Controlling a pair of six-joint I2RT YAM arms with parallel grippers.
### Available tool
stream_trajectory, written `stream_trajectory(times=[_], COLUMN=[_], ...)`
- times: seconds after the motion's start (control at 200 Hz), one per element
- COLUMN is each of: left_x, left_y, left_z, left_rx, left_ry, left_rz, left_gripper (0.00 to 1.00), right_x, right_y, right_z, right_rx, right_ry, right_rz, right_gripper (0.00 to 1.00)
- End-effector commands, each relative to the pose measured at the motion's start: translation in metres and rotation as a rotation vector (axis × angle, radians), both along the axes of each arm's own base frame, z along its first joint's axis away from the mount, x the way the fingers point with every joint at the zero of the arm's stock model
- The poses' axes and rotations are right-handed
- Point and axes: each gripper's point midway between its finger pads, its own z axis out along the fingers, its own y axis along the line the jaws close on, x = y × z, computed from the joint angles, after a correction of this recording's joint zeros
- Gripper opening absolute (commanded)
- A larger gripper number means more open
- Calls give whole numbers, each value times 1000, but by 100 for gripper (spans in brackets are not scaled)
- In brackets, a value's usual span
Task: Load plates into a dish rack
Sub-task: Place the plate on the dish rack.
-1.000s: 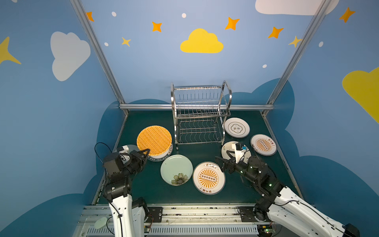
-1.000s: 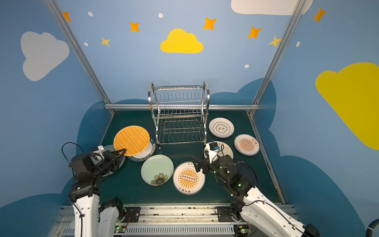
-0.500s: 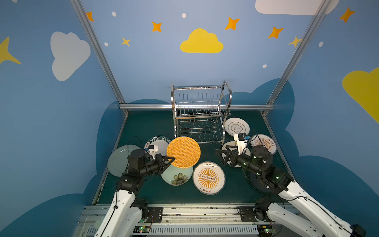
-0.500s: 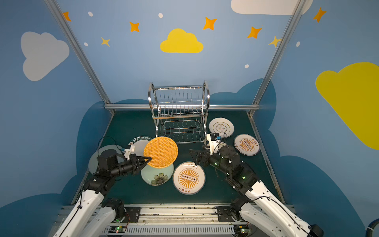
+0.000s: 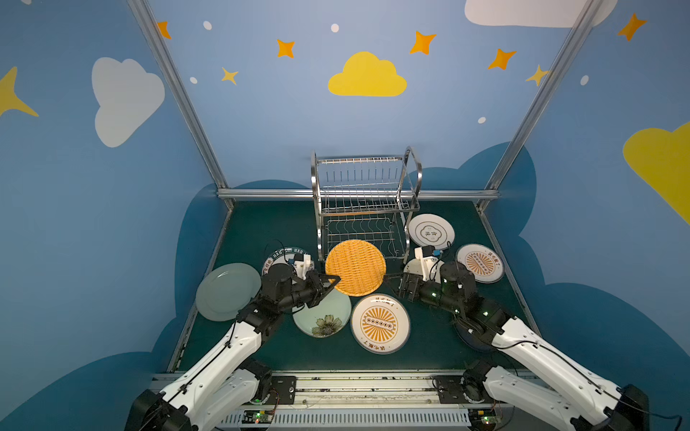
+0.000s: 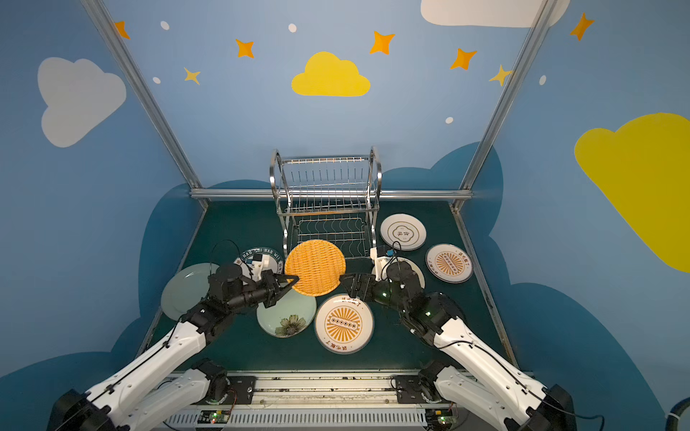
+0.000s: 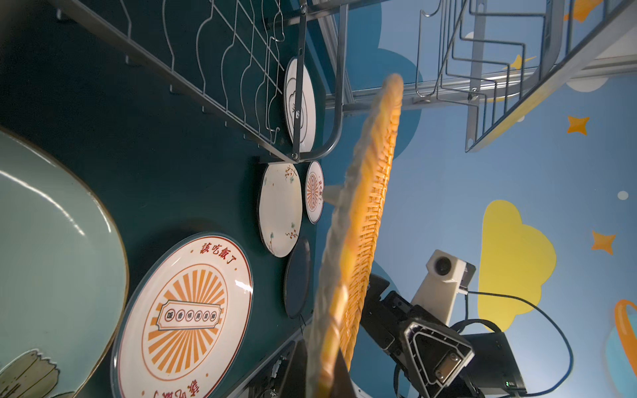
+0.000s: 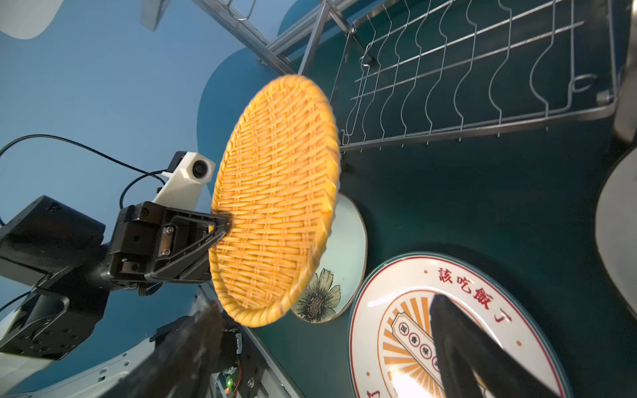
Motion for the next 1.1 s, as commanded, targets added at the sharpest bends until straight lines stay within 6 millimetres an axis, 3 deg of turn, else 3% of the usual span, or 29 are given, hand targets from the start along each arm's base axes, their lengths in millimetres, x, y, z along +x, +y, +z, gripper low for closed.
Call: stream_trajectory(times=[0.0,0.12,0.15,0.285,0.541,0.811,1.097], left_x=[12,13,13,14,16,19,19], left_y=[-7,-13,-14,-15,-14,-14,-15], left_z=[43,43,43,43,39,34,31], left_rx=[-85,-100,-102,-104,-114,-119,-119], left_ry=[-122,-117,-118,-115,-99,-84,-75], left_rz=[25,25,28,41,63,74,77], left_gripper=[3,3,3,3,3,3,3], right_x=[2,6,6,13,20,25,26], right_y=[8,15,14,16,23,24,34], right_z=[12,21,9,4,13,16,15], right_rx=[96,161,155,179,258,306,313], right_ry=[31,38,62,105,133,145,180], right_rz=[-2,-4,-16,-52,-72,-107,-91], right_gripper=[90,85,83,73,54,42,39])
